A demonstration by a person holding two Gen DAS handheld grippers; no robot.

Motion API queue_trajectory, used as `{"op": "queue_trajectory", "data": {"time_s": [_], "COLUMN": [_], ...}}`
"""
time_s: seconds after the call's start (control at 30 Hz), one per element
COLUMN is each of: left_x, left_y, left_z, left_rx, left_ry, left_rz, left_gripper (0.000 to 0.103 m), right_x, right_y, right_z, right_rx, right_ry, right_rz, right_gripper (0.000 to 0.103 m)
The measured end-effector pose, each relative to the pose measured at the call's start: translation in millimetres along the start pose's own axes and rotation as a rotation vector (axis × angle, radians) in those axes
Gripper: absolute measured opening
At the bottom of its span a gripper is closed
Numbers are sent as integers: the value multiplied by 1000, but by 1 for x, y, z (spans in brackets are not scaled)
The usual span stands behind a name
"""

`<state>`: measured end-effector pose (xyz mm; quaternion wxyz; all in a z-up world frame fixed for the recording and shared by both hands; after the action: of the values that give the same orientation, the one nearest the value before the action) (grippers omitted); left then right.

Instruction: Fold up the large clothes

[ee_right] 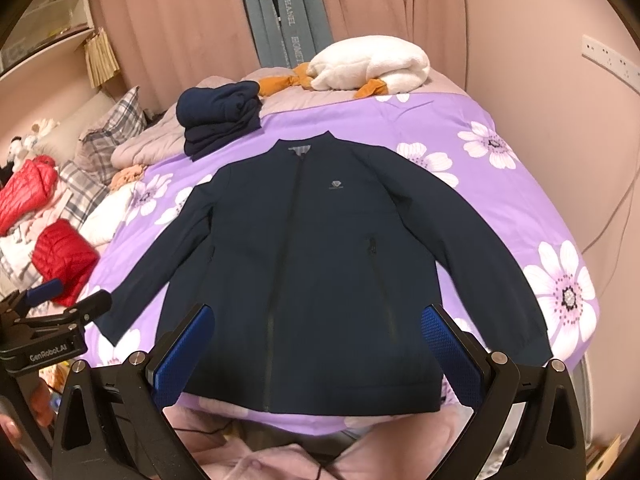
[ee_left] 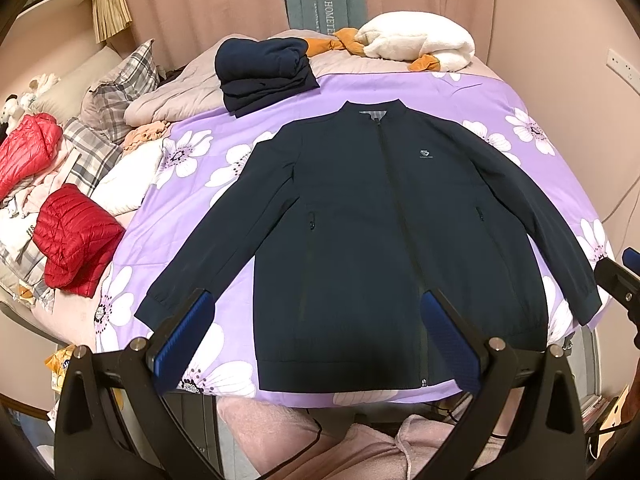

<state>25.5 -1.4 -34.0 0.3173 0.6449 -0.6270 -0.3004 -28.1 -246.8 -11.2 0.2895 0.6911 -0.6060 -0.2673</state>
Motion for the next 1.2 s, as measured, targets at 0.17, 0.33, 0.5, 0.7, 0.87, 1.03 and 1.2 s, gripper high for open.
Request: {"op": "queue_trajectory", "data": {"time_s": [0.17, 0.33, 0.5, 0.7, 0.87, 1.03, 1.2], "left_x": [-2, -2, 2, 7, 11, 12, 14], "left_y": [-1, -3, -5, -7, -8, -10, -13], "left_z": [1, 0, 1, 0, -1, -1, -2], "left_rx": [-4, -3, -6, -10, -13, -17, -24], "left_ry": [1, -3, -12, -20, -28, -29, -29], "left_rz": [6, 6, 6, 7, 6, 5, 3], "left_gripper": [103, 103, 103, 103, 103, 103, 103], "right_x": [-2, -1, -1, 0, -2, -3, -2], "right_y": [-1, -4, -6, -6, -7, -10, -11], "right_z": [1, 0, -1, 0, 0, -1, -1], "right_rx": [-1, -6, -11, -10, -16, -22, -24], "right_ry": [4, 4, 2, 3, -3, -3, -5], "right_rz": [-2, -9, -9, -9, -8, -12, -13], "right_gripper": [102, 102, 102, 102, 102, 102, 102]}}
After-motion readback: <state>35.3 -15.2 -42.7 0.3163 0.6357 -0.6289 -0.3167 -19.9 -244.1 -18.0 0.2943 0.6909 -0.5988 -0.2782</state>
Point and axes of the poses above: each gripper's, at about its wrist camera, not at the fingertips, and y roughly against the way its jaws point, x to its right, z to its underside, the point moved 4 cm from there along -y, roughly the way its jaws point, and after that the axes turned 10 degrees about y, right-handed, at the moved point
